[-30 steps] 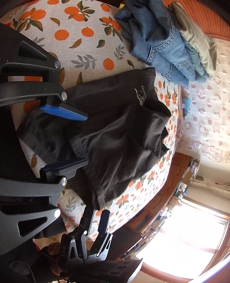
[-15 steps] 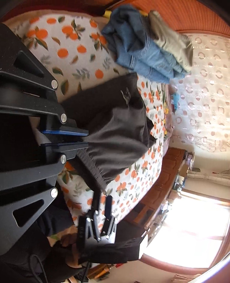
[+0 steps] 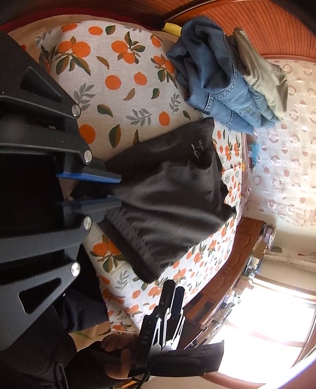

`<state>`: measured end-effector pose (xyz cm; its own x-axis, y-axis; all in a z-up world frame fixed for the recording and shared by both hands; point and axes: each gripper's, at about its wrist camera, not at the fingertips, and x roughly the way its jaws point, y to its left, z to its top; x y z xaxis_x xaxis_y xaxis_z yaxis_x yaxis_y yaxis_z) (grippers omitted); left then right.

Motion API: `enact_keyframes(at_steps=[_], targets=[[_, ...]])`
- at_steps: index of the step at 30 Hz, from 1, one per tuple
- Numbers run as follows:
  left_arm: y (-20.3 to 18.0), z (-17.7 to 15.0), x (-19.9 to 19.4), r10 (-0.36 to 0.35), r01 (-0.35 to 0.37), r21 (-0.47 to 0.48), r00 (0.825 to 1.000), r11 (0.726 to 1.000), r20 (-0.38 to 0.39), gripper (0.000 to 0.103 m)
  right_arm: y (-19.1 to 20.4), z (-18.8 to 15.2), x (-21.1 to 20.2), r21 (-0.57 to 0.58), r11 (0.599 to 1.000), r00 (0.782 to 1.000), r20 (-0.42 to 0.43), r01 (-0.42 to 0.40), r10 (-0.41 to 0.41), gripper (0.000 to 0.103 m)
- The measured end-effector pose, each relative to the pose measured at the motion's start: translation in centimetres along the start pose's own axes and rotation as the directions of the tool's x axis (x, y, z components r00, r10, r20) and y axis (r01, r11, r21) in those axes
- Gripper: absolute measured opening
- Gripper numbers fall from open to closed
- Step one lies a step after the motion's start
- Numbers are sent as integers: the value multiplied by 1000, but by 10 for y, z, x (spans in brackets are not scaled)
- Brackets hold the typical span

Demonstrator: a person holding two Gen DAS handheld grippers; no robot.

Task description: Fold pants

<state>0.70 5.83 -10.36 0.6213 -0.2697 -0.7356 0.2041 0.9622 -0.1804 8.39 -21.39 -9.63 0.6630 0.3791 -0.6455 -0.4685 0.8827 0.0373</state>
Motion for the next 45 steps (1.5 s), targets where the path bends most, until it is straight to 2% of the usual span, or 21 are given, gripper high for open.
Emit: enact_keyframes(at_steps=[3,4,5,13,19,23,29,34,36,37,39,41,43,45], targets=[[3,9,4,8,-8,10,1000,1000,0,35,5,9,11,-20,1000,1000,11,-3,3,53],[3,13,6,6,-6,14,1000,1000,9,45,7,11,16,-24,1000,1000,11,-3,3,53],[4,17,8,-2,2,16,1000,1000,12,46,8,14,22,-27,1000,1000,10,-3,3,53],[22,70,43,1,-1,17,999,1000,40,46,-1,24,65,-6,999,999,-27,32,-32,53],[47,107,80,32,-32,-13,999,999,18,46,-17,24,77,52,997,997,-45,59,-57,53],[56,125,91,43,-42,-32,998,999,43,46,-19,24,76,73,996,998,-23,56,-54,53],[64,132,119,69,-70,-64,997,995,-17,44,-16,21,72,72,996,999,-12,53,-52,53],[57,125,125,75,-76,-43,997,996,-31,44,-18,18,71,69,996,999,-12,49,-48,53],[52,123,125,79,-79,-25,997,997,-24,40,-17,18,71,67,996,999,-12,51,-51,53],[49,122,126,81,-81,-10,996,997,-25,31,-17,18,71,68,996,999,-10,52,-52,53],[46,122,126,85,-84,8,996,996,-21,23,-18,18,70,70,996,999,-8,54,-53,53],[42,121,124,96,-96,27,995,995,-8,11,-18,17,70,72,996,999,-8,54,-54,53],[40,121,114,94,-95,33,995,995,26,8,-17,17,70,72,996,999,-8,54,-53,53],[41,124,96,122,-124,18,988,992,91,8,-17,17,70,72,996,999,-7,54,-54,53]])
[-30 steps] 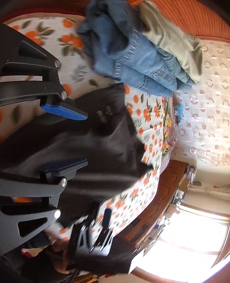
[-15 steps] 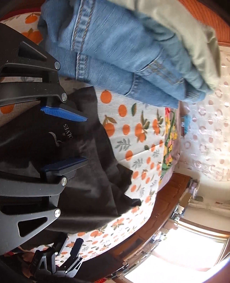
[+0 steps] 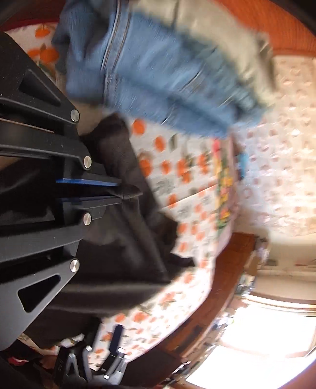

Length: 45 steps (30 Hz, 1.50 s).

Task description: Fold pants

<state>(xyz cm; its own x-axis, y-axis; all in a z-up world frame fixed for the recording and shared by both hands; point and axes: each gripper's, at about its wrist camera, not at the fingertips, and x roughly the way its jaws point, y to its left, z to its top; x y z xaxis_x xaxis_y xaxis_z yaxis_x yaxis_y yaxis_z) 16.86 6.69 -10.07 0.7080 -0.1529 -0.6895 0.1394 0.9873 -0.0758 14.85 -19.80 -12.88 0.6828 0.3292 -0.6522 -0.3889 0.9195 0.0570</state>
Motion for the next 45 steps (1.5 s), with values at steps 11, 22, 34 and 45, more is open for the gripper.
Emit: enact_keyframes(at_steps=[11,22,34,45], targets=[[36,17,-16,154,-153,-59,988,986,21,9,0,0,1,-1,1000,1000,-9,-4,4,53],[12,16,-10,23,-23,-18,1000,1000,12,42,0,0,1,-4,1000,1000,-10,-2,2,53],[-42,44,37,-151,163,167,985,972,-84,42,-15,29,5,-9,998,998,-26,-62,62,53],[-51,45,68,-224,259,219,960,941,-170,23,-8,40,40,-18,981,976,-108,-193,190,20]])
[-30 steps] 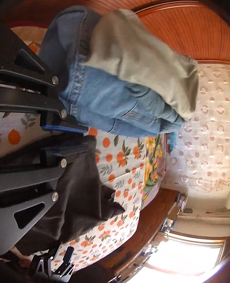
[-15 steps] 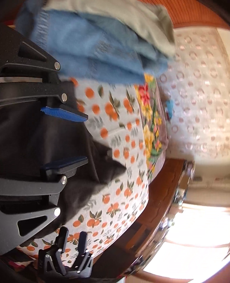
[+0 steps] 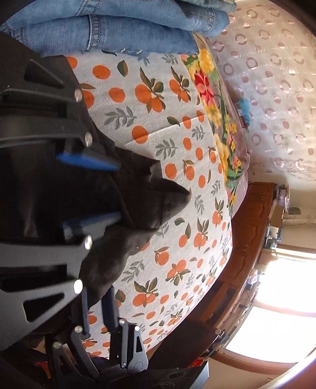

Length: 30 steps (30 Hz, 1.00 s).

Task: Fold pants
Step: 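Grasp the folded pants with the left gripper while the right gripper grasps the other end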

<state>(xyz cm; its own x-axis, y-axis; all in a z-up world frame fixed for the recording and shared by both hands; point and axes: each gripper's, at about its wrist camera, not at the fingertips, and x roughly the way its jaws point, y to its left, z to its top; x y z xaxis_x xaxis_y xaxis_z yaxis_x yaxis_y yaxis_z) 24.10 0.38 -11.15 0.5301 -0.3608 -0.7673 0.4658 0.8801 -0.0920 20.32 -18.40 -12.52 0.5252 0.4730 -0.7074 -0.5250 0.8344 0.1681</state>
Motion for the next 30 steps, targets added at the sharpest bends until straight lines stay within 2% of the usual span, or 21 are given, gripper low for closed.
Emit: enact_keyframes(at_steps=[1,2,4,7,10,12,19,21,24,27,28,30], targets=[[-1,1,2,-9,9,5,1000,1000,-4,13,0,0,-1,-3,1000,1000,0,-5,5,14],[-1,1,3,-18,18,10,1000,1000,-9,7,0,-1,-2,-6,1000,1000,3,-4,4,13],[-2,1,3,-20,20,13,1000,1000,-13,3,-1,-2,-5,-9,1000,1000,4,-5,5,10],[2,3,-10,13,-12,-19,999,1000,51,2,1,-7,-8,-14,1000,1000,-3,-2,2,9],[18,8,-37,35,-14,-125,986,992,161,2,1,-9,-10,-7,1000,1000,1,-3,3,9],[25,12,-51,46,-11,-163,976,987,211,2,1,-11,-14,0,1000,1000,8,-9,9,9],[29,15,-44,131,-101,-174,977,980,171,3,-2,-14,-17,15,1000,1000,3,3,-3,9],[29,14,-44,141,-115,-169,978,979,155,7,-4,-16,-20,27,1000,1000,8,5,-5,9],[26,7,-49,143,-120,-161,979,980,145,15,-4,-18,-28,28,999,999,13,36,-36,19],[21,-2,-58,142,-120,-153,979,981,146,36,-1,-21,-35,33,999,999,26,42,-43,19],[18,-7,-63,151,-128,-149,976,980,154,47,0,-22,-37,33,999,999,28,43,-44,20],[12,-15,-69,153,-131,-137,975,982,160,53,5,-25,-41,29,999,998,36,46,-47,21]])
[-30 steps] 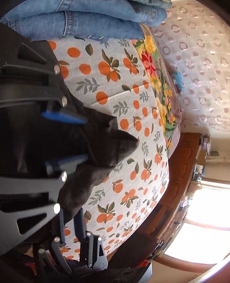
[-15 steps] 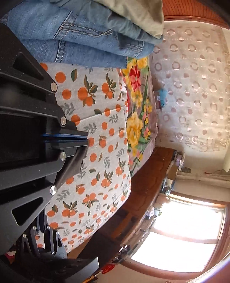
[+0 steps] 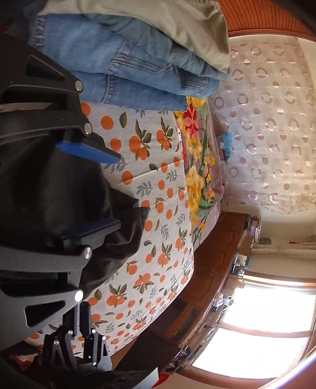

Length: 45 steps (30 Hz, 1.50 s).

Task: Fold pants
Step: 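Grasp the folded pants with the left gripper while the right gripper grasps the other end, then release the black pants with both grippers and smooth them flat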

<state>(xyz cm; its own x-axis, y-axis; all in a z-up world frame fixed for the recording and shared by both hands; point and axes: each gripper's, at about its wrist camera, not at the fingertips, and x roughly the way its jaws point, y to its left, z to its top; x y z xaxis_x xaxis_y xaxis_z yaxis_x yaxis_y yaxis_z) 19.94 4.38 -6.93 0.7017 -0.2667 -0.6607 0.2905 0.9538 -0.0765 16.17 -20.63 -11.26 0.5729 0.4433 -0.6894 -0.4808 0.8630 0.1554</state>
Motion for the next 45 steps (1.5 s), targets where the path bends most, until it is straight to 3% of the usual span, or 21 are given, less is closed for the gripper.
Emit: enact_keyframes(at_steps=[2,9,17,21,25,28,36,40,45], targets=[[-4,-10,-7,10,-9,11,1000,1000,-10,67,5,-4,-5,-2,1000,1000,8,-8,8,22],[-7,-55,-40,37,-39,-39,999,999,-29,68,22,-25,-25,-11,1000,1000,26,1,-1,39],[-10,-112,-70,81,-90,-90,992,992,-97,68,35,-50,-40,9,1000,1000,27,4,-4,39],[-15,-133,-77,72,-86,-94,988,992,-138,68,40,-57,-42,9,1000,1000,20,-1,0,39],[-22,-144,-87,66,-80,-100,989,992,-132,67,43,-62,-44,15,1000,1000,7,-6,5,39],[-23,-150,-96,18,-33,-129,994,991,-112,54,44,-64,-42,18,1000,1000,5,-11,11,39],[-33,-154,-99,-4,-9,-116,994,993,-108,33,44,-66,-41,26,1000,1000,3,-13,13,39],[-38,-155,-98,-6,-5,-92,994,996,-109,12,44,-67,-41,26,1000,1000,5,-14,14,39],[-37,-156,-103,-18,7,-107,995,994,-100,7,45,-68,-41,31,999,1000,9,-17,17,39]])
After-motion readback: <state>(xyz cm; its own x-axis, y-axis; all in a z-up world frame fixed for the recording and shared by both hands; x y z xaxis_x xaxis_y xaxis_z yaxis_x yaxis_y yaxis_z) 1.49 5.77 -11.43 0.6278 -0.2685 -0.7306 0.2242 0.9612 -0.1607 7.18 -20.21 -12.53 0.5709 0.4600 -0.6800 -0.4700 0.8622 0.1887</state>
